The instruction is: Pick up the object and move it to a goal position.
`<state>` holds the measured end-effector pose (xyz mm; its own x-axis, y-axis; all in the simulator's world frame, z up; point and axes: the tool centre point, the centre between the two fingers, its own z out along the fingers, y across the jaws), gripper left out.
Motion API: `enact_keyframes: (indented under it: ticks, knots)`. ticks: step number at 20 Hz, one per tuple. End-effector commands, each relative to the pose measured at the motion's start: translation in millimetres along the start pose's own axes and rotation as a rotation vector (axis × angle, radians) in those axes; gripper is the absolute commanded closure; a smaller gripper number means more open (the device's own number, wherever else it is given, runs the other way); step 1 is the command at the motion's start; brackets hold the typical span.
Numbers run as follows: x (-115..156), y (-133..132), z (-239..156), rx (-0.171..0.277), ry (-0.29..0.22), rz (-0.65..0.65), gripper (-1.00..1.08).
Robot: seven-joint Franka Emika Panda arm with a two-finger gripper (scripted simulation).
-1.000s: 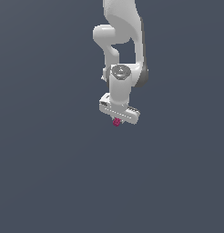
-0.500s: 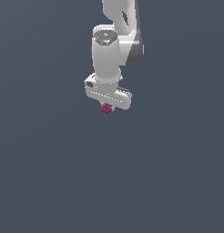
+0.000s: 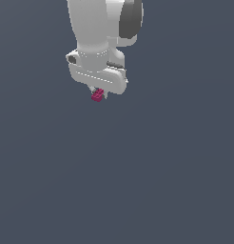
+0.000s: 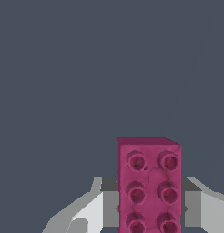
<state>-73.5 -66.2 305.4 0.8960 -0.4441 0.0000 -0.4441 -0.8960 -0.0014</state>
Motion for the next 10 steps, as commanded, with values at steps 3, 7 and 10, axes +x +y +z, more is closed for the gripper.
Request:
enact_keyframes:
  ticks: [3,7,10]
  knots:
    - [9.4,15.8,-39.3,0.0,-0.001,0.0,1.08]
    - [16.4,25.3,-64.6,-0.001,0.0,-0.001,1.08]
    - [20.3,30.0,-78.1,-0.001,0.0,-0.001,1.08]
